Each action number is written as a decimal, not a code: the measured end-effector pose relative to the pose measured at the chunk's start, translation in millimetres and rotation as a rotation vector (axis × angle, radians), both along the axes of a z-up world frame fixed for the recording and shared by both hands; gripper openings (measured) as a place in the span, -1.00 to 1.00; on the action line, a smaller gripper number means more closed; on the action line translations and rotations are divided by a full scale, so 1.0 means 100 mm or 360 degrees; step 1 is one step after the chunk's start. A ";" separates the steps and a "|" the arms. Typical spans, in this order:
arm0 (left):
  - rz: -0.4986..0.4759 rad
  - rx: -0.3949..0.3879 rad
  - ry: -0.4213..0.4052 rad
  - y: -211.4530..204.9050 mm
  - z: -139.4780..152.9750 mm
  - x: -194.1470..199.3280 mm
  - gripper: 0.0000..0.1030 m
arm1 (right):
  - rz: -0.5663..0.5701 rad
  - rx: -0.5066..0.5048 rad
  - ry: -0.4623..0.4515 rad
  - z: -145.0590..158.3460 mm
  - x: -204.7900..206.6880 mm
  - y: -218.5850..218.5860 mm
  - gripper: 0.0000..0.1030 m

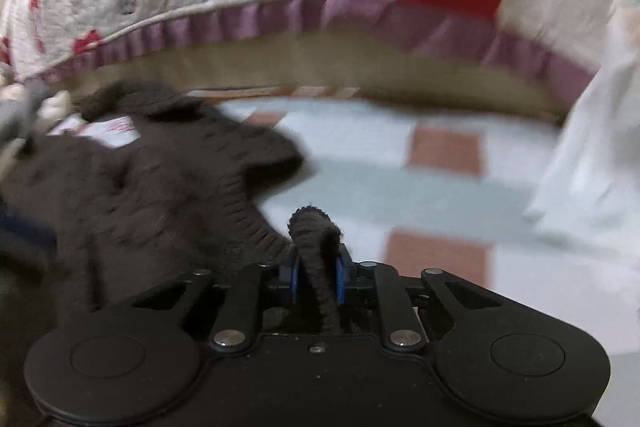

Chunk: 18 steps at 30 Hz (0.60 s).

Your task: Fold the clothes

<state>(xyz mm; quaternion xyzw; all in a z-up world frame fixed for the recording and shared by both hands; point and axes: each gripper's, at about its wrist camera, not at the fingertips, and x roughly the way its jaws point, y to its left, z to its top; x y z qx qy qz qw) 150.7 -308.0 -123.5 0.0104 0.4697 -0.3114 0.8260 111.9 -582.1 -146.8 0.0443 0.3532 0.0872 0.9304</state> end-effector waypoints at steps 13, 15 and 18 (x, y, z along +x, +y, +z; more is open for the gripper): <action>0.0163 0.0218 0.0145 -0.32 -0.27 1.31 0.25 | -0.0147 0.0187 0.0018 -0.05 -0.01 -0.41 -0.84; 0.0207 0.0148 0.0238 -0.29 -0.35 1.30 0.37 | -0.0150 0.0231 0.0022 -0.06 -0.01 -0.43 -0.84; 0.0100 0.0137 0.0193 -0.37 -0.33 1.25 -0.92 | -0.0164 0.0236 -0.0038 0.00 -0.02 -0.42 -0.84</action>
